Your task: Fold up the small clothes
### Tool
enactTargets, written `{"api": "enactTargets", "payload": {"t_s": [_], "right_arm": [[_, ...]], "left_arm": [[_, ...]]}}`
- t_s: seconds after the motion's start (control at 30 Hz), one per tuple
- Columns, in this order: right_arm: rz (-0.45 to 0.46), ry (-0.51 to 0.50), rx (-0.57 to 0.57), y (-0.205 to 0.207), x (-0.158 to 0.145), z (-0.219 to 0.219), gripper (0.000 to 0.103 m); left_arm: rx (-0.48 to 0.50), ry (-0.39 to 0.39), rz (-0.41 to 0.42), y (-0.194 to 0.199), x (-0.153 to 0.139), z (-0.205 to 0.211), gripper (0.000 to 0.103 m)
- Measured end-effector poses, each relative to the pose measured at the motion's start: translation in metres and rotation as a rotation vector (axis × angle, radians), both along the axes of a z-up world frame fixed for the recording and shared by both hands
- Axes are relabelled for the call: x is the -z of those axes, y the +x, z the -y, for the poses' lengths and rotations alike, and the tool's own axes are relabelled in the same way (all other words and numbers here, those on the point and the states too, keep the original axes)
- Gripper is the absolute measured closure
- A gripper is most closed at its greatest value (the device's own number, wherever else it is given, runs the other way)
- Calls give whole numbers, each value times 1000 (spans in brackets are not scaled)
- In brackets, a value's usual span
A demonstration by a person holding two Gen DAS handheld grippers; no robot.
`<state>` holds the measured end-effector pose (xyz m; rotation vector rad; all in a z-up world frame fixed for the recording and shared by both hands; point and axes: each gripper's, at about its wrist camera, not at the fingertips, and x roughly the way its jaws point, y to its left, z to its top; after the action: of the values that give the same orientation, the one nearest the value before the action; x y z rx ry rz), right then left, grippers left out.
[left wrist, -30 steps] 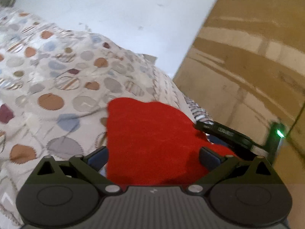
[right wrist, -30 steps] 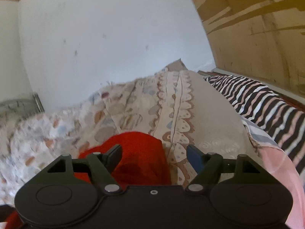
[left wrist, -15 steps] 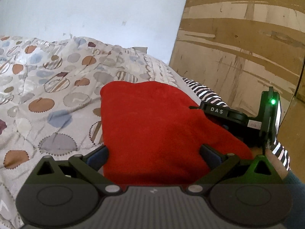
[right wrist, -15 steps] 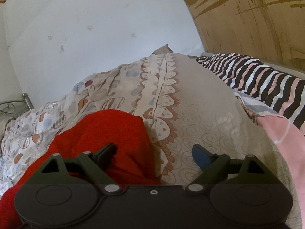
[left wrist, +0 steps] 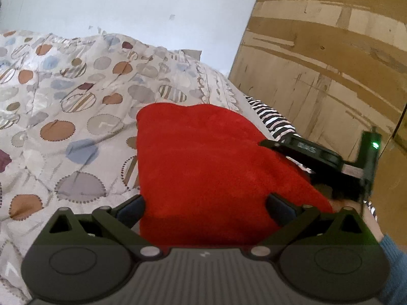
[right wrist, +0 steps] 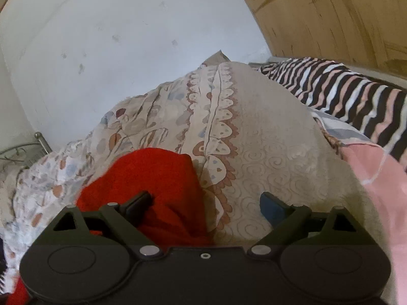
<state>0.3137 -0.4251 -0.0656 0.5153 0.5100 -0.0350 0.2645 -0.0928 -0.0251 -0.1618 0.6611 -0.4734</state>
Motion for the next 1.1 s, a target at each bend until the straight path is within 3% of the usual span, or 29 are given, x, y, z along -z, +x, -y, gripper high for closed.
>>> {"api": "enactTargets", "payload": {"t_s": [0.37,0.47,0.6,0.73,0.83,0.93,1.1], "right_arm": [[142,8,-187,-71,-42,-34,1],[144,-19,-220,-80,-37,-43,1],[55,-77,-147,-85,-15,-45,1],[128,-47,-145,-99,-6,-40,1],[234,42,-153,-102,-7,-27,1],[262,190,-122,-89,-3,-6,0],[174,307,-63,-45,-3,15,1]], "left_arm": [[-119,-134,36,-14,-21,-50,1],[-140,-130,-1,-6,-18,-56,1],[-144,-125,-36,2,-12,-58,1],[-125,-180,-74,17,-4,-60,1],[-126,-283,-121,36,0,-65,1],[-138,-345,-153,54,5,-65,1],[-118,-247,-173,69,14,-48,1]]}}
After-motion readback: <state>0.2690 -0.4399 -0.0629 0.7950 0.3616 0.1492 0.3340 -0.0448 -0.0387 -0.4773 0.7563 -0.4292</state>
